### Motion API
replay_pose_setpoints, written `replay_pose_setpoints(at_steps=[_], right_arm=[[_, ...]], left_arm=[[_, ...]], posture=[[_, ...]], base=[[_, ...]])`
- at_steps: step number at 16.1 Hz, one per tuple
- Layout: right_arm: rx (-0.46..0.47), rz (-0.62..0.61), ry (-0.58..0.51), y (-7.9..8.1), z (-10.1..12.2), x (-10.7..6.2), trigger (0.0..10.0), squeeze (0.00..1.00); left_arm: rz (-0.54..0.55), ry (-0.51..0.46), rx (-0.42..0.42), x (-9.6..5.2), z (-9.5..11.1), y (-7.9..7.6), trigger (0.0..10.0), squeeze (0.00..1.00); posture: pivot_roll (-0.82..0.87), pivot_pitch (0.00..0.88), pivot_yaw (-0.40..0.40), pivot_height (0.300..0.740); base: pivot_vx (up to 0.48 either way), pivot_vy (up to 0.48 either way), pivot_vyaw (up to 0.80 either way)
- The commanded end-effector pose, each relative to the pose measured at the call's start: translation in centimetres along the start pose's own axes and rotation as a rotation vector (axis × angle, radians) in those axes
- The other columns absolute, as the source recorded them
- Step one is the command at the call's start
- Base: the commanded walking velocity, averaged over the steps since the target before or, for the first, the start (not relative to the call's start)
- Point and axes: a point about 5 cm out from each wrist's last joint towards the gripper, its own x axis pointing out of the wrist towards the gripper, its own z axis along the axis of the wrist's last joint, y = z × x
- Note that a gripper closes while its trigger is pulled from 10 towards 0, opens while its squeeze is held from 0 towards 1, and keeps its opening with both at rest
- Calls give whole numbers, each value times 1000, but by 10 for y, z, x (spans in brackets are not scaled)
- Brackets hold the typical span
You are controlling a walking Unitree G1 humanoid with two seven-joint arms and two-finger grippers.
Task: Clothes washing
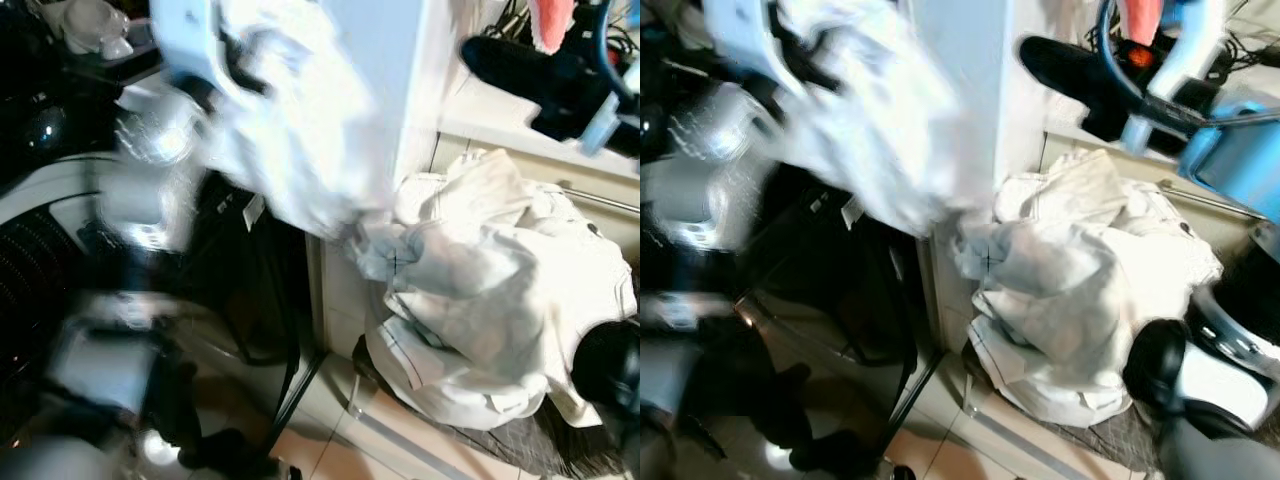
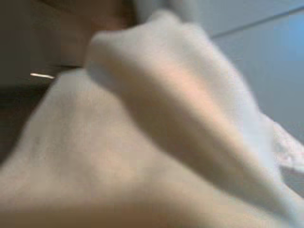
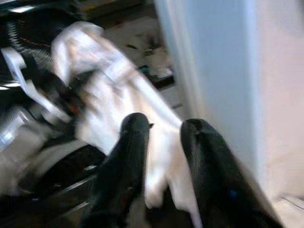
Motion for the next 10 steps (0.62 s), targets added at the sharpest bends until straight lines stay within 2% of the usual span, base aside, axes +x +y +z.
replay_pose_setpoints(at_steps=[1, 3, 4, 5, 6, 7, 8, 9, 10], right_arm=[[-50, 11, 8, 6, -1, 0, 10000, 0], [-82, 46, 29, 15, -10, 3, 10000, 0], [-95, 60, 50, 20, -18, 8, 10000, 0], [-92, 63, 61, 22, -24, 12, 10000, 0], [-91, 61, 79, 24, -30, 15, 10000, 0], [-88, 65, 109, 27, -41, 17, 10000, 0], [-85, 66, 117, 28, -44, 17, 10000, 0], [-80, 69, 129, 30, -50, 17, 10000, 0], [-79, 71, 132, 30, -51, 17, 10000, 0]], left_arm=[[216, -53, 277, 11, 21, 33, 0, 0], [400, -52, 525, 19, 35, 66, 0, 0], [445, 35, 618, 22, 26, 73, 0, 0], [477, 155, 689, 21, 10, 76, 6667, 0], [463, 218, 716, 19, -3, 74, 10000, 0], [392, 306, 751, 13, -27, 69, 10000, 0], [377, 332, 756, 10, -34, 69, 10000, 0], [342, 393, 731, 5, -47, 70, 10000, 961], [334, 411, 716, 4, -50, 70, 10000, 1000]], posture=[[-79, 0, 84, 740], [-85, 0, 99, 740], [-90, 0, 105, 740], [-93, 0, 110, 740], [-97, 0, 113, 740], [-102, 0, 118, 740], [-103, 0, 119, 740], [-106, 0, 121, 740], [-106, 0, 120, 740]], base=[[0, 0, 0], [0, 0, 0], [0, 0, 0], [0, 0, 0], [0, 0, 0], [0, 0, 0], [0, 0, 0], [0, 0, 0], [0, 0, 0]])
